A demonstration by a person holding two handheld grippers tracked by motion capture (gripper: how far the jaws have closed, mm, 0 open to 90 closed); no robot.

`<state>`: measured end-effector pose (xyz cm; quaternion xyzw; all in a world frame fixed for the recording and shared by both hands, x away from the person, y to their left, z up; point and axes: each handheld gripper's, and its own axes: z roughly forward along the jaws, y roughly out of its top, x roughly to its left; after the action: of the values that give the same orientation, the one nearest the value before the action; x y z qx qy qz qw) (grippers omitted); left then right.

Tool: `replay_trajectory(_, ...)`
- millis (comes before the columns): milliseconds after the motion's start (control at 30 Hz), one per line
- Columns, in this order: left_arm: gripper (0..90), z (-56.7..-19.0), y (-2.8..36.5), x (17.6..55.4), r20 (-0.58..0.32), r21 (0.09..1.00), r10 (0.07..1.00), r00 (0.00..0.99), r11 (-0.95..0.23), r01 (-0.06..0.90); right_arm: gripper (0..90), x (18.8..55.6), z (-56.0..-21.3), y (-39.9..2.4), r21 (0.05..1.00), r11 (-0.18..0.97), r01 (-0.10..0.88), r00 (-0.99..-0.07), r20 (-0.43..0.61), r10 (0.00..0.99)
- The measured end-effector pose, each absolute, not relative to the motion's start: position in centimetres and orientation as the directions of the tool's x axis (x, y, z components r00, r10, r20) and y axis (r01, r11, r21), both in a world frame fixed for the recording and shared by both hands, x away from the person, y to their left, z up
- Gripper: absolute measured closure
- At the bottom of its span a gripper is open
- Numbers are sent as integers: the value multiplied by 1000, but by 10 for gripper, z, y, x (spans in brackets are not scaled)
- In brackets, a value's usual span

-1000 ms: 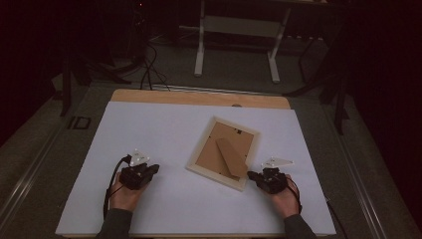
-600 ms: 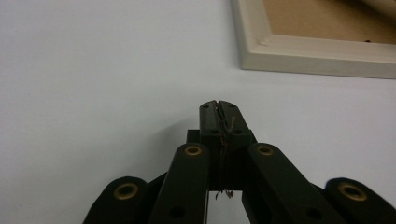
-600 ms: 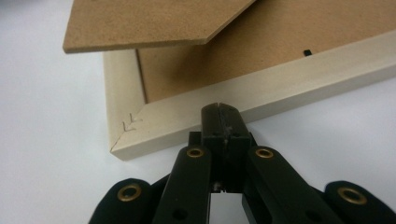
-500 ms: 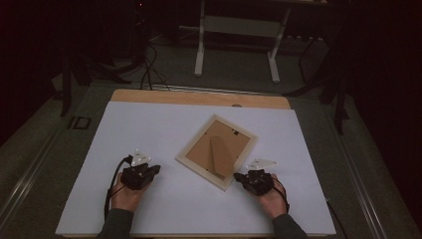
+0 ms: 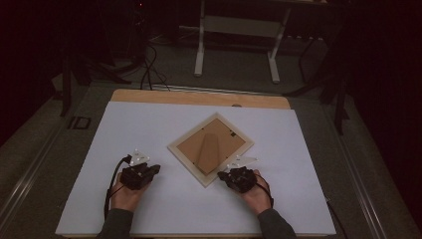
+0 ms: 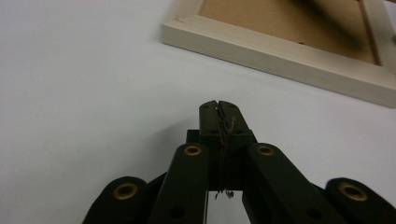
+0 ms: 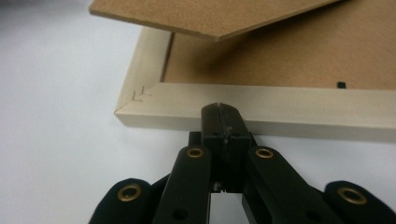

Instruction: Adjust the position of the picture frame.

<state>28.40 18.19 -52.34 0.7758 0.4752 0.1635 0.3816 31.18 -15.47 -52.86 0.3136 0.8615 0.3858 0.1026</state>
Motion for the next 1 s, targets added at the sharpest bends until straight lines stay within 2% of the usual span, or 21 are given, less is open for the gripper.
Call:
replay_trajectory(667,891,-519,180,282,-122,761,852,509,-249,599,900,322,-530,-102,733,536,419,-828,65,557)
replay_trajectory(1000,882,-515,186,281,-136,770,853,504,-229,595,900,340,-521,-128,762,467,448,-779,76,622)
